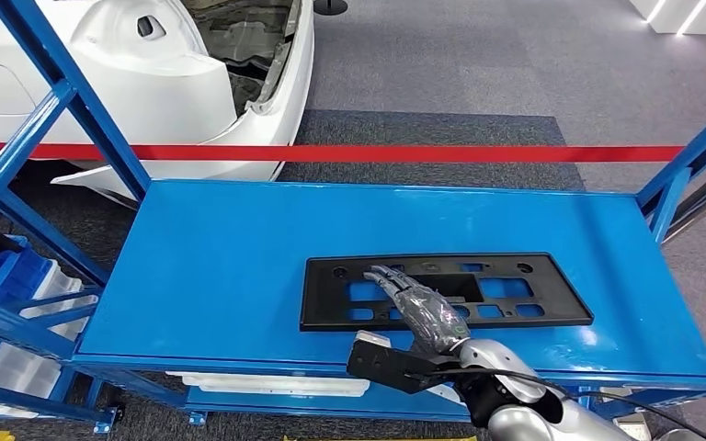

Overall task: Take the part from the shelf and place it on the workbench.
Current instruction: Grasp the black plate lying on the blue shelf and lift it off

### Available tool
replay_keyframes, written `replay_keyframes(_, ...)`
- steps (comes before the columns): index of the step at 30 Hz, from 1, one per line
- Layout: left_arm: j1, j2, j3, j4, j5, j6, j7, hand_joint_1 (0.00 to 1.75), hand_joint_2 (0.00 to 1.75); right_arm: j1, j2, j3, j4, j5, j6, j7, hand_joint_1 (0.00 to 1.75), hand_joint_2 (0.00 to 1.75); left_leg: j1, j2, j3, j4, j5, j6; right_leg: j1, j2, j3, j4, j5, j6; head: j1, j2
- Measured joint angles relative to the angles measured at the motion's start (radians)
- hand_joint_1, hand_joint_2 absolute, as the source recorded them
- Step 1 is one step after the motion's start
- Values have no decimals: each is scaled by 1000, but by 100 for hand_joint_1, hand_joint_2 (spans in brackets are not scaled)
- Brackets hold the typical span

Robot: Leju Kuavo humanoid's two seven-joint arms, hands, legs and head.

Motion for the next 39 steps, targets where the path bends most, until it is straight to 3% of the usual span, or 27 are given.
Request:
replay_keyframes(9, -9, -3, 0, 1, -11, 9, 14, 0, 0, -10, -6, 11, 2, 17, 51, 39, 0, 175, -2, -1, 4, -2, -8, 12, -1, 0, 14, -20, 0, 4, 2, 0)
replay_keyframes(26, -17, -3, 0, 1, -19, 8, 24, 0, 0, -39, -5, 59, 62, 48, 90, 45, 0, 175, -1, -1, 9, -5, -8, 12, 0, -1, 15, -22, 0, 9, 1, 0)
replay_keyframes(39, -20, -3, 0, 1, -31, 13, 41, 0, 0, -43, -5, 69, 134, 212, 27, 79, 0, 175, -1, 0, 9, -6, -8, 12, 0, -1, 16, -21, 0, 10, 1, 0)
